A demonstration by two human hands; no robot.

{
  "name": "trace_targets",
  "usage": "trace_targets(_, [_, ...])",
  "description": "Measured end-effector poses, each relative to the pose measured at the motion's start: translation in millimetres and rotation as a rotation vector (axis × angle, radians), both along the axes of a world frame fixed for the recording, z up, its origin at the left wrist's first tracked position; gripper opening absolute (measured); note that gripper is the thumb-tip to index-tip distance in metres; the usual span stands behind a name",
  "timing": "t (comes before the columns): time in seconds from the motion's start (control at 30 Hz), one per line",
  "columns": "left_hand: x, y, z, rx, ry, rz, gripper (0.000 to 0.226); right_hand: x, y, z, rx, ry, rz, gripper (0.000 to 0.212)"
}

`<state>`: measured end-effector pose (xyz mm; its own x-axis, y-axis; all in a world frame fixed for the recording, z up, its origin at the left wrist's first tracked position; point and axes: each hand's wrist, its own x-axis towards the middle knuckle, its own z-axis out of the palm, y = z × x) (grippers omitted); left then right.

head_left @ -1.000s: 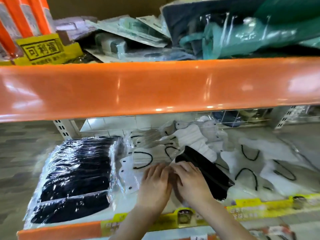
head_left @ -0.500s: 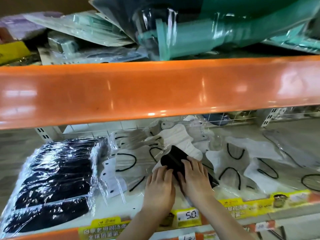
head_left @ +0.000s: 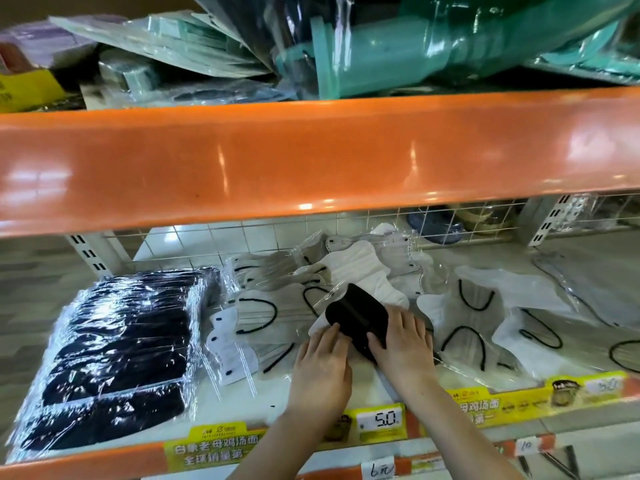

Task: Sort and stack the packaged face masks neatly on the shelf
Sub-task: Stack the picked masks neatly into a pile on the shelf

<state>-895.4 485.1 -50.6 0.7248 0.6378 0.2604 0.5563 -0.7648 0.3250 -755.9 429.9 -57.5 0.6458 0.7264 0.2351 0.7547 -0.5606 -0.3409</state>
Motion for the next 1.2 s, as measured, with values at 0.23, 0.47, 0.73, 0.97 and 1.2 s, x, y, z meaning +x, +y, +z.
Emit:
trace_targets(0.23, [-2,-3,3,0.016,-0.016,-0.014,0.044,8,2,26,-0.152,0.161,-0.008,0.041])
trace_targets(0.47, [-5,-5,8,0.002,-0.247,0.032,0.046,5,-1,70,0.337,0.374,0.018,0.018])
trace_targets(0.73, [-13,-14,41,0.230,-0.277,-0.027,0.057,-32,6,78,0.729,1.138,-0.060,0.017])
trace_targets(0.97, [-39,10,45,0.230,-0.187,0.028,0.043,-67,16,63,0.607,1.015,0.021,0.006])
trace_targets(1.2, [-84,34,54,0.325,-0.328,0.096,0.037,-74,12,60,0.614,0.031,0.104,0.085])
